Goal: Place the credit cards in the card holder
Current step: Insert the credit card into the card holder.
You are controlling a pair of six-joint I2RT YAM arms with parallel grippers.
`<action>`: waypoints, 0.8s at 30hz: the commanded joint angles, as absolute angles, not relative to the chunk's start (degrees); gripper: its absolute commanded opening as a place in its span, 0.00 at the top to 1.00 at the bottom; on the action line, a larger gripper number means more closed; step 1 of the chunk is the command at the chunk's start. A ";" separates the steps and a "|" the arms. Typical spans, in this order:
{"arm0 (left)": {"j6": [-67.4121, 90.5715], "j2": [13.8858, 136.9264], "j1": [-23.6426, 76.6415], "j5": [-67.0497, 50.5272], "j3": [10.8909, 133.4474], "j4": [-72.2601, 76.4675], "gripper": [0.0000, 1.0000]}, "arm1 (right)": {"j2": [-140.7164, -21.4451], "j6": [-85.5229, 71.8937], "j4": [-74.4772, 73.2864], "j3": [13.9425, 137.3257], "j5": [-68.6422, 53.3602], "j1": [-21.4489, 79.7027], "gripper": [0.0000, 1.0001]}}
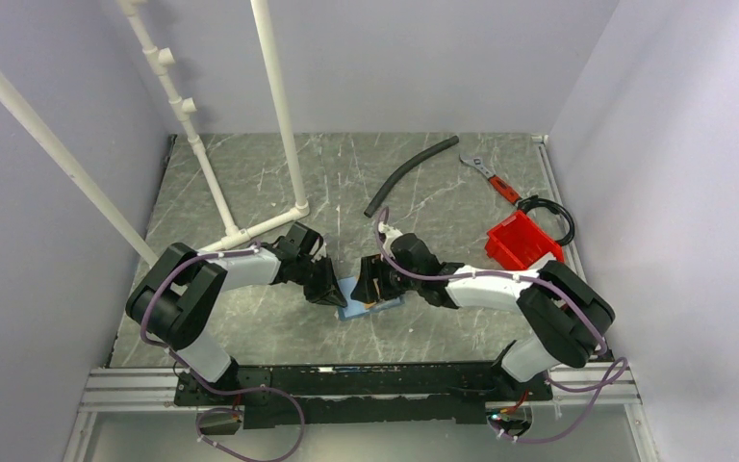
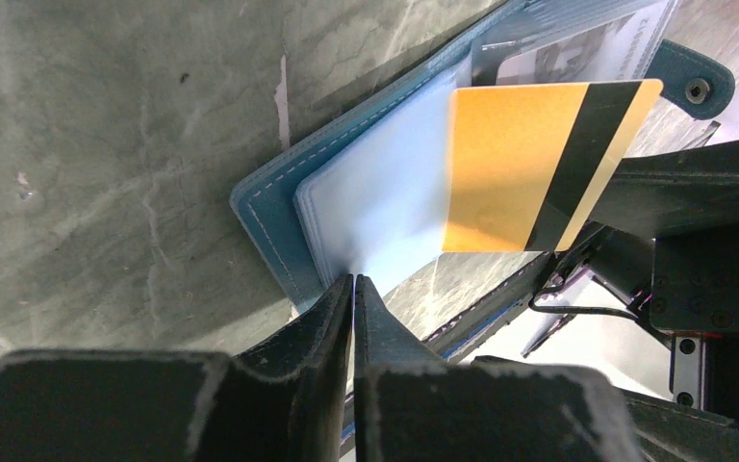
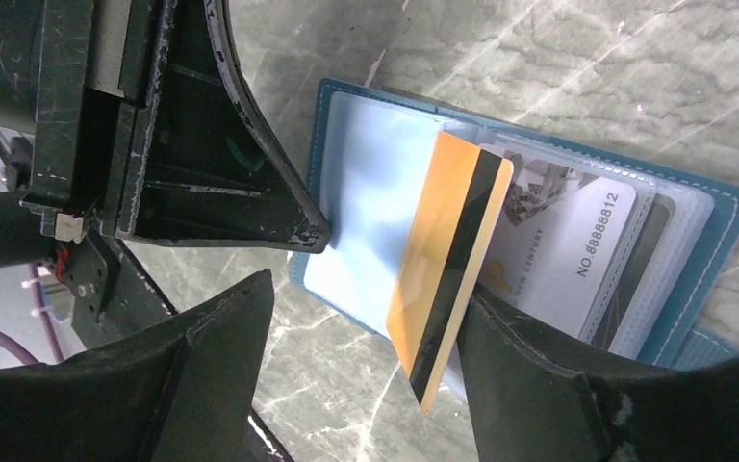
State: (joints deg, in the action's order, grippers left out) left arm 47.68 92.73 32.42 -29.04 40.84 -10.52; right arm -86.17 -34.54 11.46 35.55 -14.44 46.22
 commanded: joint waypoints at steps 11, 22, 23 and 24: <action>45.79 93.80 32.61 -25.93 39.56 -13.48 0.88 | -87.89 -29.10 2.42 36.98 -10.09 44.74 0.36; 45.99 94.17 32.61 -26.36 39.11 -12.83 0.88 | -86.92 -32.60 9.11 32.87 -21.34 38.94 0.61; 46.03 94.26 32.61 -26.43 39.19 -12.76 0.88 | -86.54 -32.91 9.78 32.38 -22.66 38.18 0.58; 46.05 94.34 32.61 -26.52 39.20 -12.75 0.88 | -86.34 -33.23 10.47 32.07 -24.18 37.42 0.55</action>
State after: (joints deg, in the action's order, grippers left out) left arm 47.68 92.73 32.42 -29.12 40.73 -10.31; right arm -87.18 -32.75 10.83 34.98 -20.27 40.32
